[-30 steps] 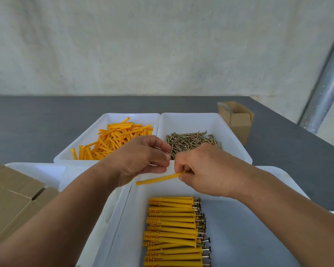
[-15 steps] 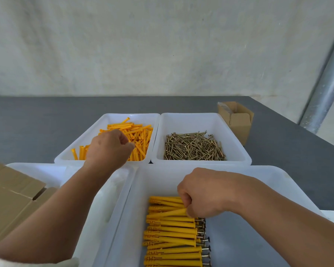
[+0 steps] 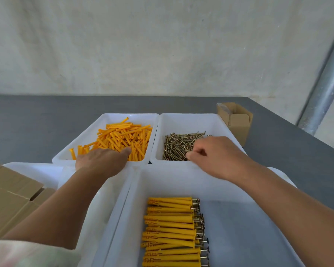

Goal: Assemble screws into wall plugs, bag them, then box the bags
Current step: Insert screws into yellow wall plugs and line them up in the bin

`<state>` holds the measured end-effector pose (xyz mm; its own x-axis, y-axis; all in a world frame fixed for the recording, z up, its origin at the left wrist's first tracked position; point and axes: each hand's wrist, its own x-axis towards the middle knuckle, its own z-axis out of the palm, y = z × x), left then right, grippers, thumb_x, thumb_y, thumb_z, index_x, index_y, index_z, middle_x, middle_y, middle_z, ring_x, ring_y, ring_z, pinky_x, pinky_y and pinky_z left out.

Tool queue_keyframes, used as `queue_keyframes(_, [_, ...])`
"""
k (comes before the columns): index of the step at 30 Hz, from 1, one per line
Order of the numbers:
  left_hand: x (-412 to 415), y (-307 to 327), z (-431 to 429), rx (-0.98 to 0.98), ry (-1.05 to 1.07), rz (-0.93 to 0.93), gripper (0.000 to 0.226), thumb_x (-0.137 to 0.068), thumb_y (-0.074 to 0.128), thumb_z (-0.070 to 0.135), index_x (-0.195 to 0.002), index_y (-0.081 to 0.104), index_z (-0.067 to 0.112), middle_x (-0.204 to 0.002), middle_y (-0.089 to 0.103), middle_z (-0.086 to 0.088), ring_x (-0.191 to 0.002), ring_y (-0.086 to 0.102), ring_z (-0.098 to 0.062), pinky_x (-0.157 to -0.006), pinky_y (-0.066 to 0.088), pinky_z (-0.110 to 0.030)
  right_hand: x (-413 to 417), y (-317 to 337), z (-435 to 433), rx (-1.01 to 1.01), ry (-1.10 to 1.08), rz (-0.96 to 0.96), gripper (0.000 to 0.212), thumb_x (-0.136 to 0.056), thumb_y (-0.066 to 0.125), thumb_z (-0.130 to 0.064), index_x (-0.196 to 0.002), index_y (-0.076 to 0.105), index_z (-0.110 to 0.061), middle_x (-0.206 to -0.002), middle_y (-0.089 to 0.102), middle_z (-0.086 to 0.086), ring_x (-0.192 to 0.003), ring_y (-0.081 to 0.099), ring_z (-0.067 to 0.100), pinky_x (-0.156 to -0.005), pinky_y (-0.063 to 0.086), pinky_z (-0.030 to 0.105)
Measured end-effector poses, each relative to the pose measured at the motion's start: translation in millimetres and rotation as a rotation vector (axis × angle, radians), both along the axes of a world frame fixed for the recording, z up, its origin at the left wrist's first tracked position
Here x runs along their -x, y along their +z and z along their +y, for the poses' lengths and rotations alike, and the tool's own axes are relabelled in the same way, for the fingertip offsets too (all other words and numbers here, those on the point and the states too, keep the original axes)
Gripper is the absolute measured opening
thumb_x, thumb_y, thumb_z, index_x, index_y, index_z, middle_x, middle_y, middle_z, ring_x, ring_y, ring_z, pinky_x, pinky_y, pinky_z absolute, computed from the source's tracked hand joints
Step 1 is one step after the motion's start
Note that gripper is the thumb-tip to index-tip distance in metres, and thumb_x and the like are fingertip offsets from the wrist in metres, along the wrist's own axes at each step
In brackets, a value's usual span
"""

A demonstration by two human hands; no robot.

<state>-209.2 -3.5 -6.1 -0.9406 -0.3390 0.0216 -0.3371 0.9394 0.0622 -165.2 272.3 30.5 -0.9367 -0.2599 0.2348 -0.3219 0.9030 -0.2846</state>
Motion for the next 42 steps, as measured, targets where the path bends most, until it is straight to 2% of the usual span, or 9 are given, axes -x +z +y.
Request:
queue_keyframes(6, [3.0,-1.2,-2.3,-0.002,-0.011,-0.039,0.082,-0.083,0.02,0.081,-0.137,0.052,0.028,-0.15,0.043,-0.002,-0.14,0.036,-0.026,-0.11,0.025,-0.045,23.0,-26.5,24.7,-0.132,-0.204,-0.237,0.057,-0.099,0.015,-0.063,-0.08,0.051,-0.024,-0.085,0.057,-0.004,-0.086,0.053,0.015,-0.072,0.04,0.034])
queue_keyframes(10, [6.3,-1.1,-2.5,0.001,-0.026,-0.034,0.072,-0.085,0.026,0.074,-0.131,0.056,0.028,-0.146,0.048,0.0,-0.135,0.042,-0.024,-0.106,0.026,-0.044,26.7,-24.2,20.3,-0.209,-0.171,-0.358,0.067,-0.097,0.004,-0.066,-0.131,0.054,-0.036,-0.137,0.055,-0.001,-0.127,0.048,0.023,-0.093,0.039,0.042])
queue_keyframes(13, [8.1,-1.9,-4.0,0.002,-0.045,-0.018,0.065,-0.085,0.027,0.072,-0.124,0.06,0.03,-0.14,0.053,0.0,-0.129,0.046,-0.024,-0.094,0.03,-0.041,29.2,-22.8,19.9,-0.224,-0.168,-0.398,0.066,-0.098,0.004,-0.064,-0.143,0.045,-0.038,-0.149,0.046,0.0,-0.135,0.042,0.025,-0.103,0.037,0.044])
queue_keyframes(15, [9.4,-3.2,-4.9,0.022,-0.081,-0.015,0.062,-0.087,0.025,0.07,-0.12,0.062,0.033,-0.137,0.055,0.002,-0.126,0.048,-0.023,-0.086,0.029,-0.039,30.8,-23.8,20.8,-0.215,-0.165,-0.391,0.064,-0.099,0.006,-0.062,-0.138,0.05,-0.037,-0.142,0.052,0.0,-0.128,0.047,0.024,-0.097,0.04,0.042])
queue_keyframes(20, [11.6,-4.7,-4.3,0.029,-0.095,-0.003,0.056,-0.09,0.026,0.066,-0.11,0.063,0.029,-0.129,0.059,0.0,-0.116,0.052,-0.023,-0.08,0.031,-0.037,33.4,-28.5,22.4,-0.188,-0.146,-0.331,0.054,-0.1,0.01,-0.058,-0.092,0.058,-0.033,-0.098,0.059,-0.003,-0.094,0.054,0.019,-0.077,0.04,0.035])
queue_keyframes(27, [9.4,-1.8,-1.5,0.017,-0.101,-0.003,0.054,-0.092,0.026,0.063,-0.107,0.063,0.026,-0.126,0.06,0.0,-0.115,0.052,-0.023,-0.081,0.033,-0.036,35.5,-30.6,24.3,-0.174,-0.114,-0.319,0.056,-0.101,0.011,-0.055,-0.095,0.06,-0.028,-0.097,0.058,-0.002,-0.096,0.054,0.019,-0.083,0.043,0.037])
queue_keyframes(33, [9.4,-0.7,-0.5,-0.007,-0.108,0.031,0.041,-0.092,0.034,0.053,-0.077,0.056,0.022,-0.095,0.059,0.0,-0.087,0.051,-0.019,-0.076,0.038,-0.034,37.6,-31.5,24.6,-0.184,-0.126,-0.318,0.06,-0.101,0.012,-0.057,-0.094,0.063,-0.024,-0.083,0.054,-0.007,-0.089,0.055,0.017,-0.078,0.042,0.036])
queue_keyframes(36, [9.1,-0.2,1.2,-0.039,-0.099,0.078,0.044,-0.093,0.039,0.048,-0.069,0.058,0.017,-0.078,0.057,-0.001,-0.072,0.052,-0.017,-0.061,0.035,-0.029,38.9,-33.1,25.4,-0.179,-0.125,-0.287,0.059,-0.101,0.015,-0.056,-0.082,0.06,-0.023,-0.08,0.055,-0.005,-0.079,0.053,0.012,-0.068,0.039,0.032])
queue_keyframes(42, [4.9,4.5,5.2,-0.019,-0.175,0.132,0.044,-0.096,0.041,0.043,-0.071,0.061,0.013,-0.072,0.055,-0.002,-0.064,0.047,-0.013,-0.055,0.033,-0.028,37.9,-34.0,28.4,-0.107,-0.1,-0.241,0.05,-0.101,0.024,-0.051,-0.07,0.049,-0.021,-0.076,0.058,-0.003,-0.076,0.054,0.013,-0.062,0.038,0.03])
